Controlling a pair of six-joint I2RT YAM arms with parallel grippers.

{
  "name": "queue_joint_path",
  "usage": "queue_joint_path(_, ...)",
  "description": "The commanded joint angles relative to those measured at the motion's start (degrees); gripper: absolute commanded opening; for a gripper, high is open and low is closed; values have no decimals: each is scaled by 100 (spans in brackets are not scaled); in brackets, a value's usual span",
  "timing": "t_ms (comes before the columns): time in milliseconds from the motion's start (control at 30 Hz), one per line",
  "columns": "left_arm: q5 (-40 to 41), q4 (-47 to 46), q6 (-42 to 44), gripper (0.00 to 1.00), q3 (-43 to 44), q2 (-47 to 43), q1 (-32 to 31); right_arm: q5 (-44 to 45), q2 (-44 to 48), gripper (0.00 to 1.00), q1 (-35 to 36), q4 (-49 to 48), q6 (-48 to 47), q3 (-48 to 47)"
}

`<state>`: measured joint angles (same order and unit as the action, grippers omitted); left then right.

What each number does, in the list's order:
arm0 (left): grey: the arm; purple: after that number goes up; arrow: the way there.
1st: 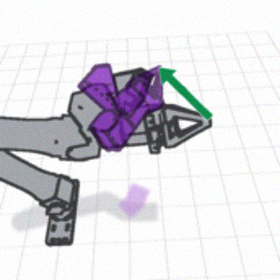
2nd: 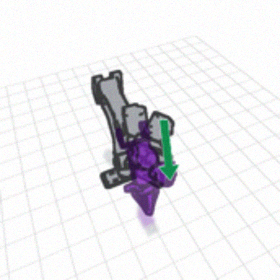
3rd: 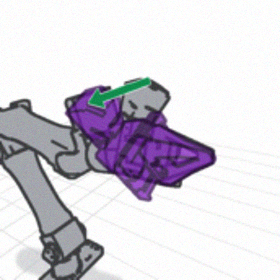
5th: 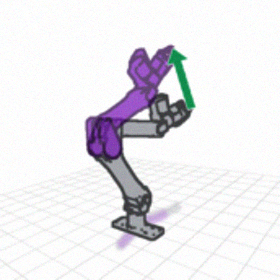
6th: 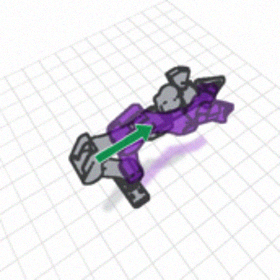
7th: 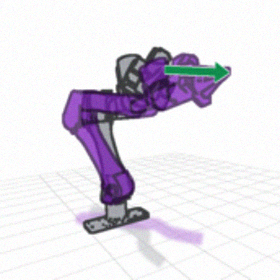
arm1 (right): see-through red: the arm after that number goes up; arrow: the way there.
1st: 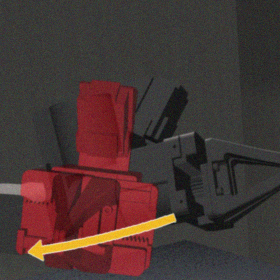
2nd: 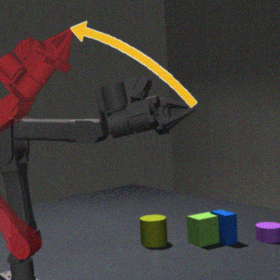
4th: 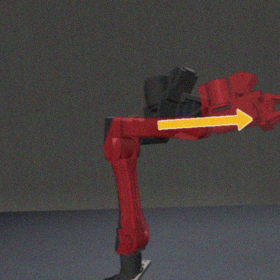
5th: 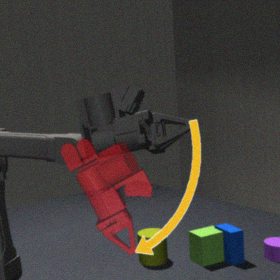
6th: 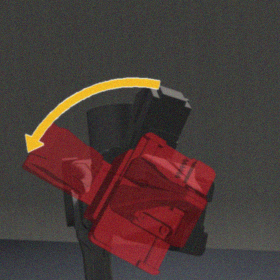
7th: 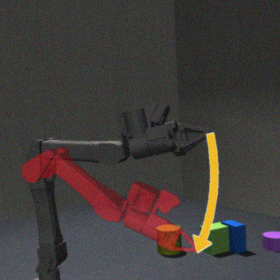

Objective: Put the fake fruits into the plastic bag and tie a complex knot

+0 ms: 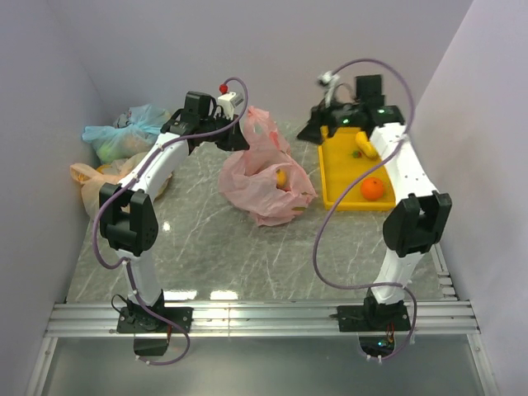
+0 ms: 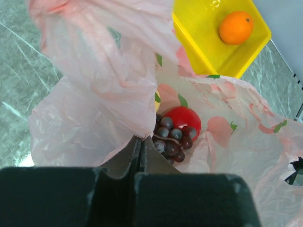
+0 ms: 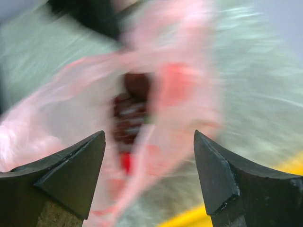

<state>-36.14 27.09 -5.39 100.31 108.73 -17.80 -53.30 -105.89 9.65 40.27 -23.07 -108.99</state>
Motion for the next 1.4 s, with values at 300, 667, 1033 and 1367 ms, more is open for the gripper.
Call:
queue_joint_path(300, -34, -55, 38, 0, 410, 61, 31, 3402, -2119, 93, -1518, 51, -2, -2267)
queue_joint_path(667, 28, -125, -33, 0, 252, 52, 49, 4495, -2656, 95, -1624, -977, -145, -1379)
queue_joint_path(1033, 169, 50, 55, 0, 357, 87, 49, 4662, -3517, 95, -1721, -1197, -22, -1853)
queue_joint_path(1367, 230, -37, 20, 0, 261, 17, 49, 4381, -3615, 65, -1888, -880, 188, -1968)
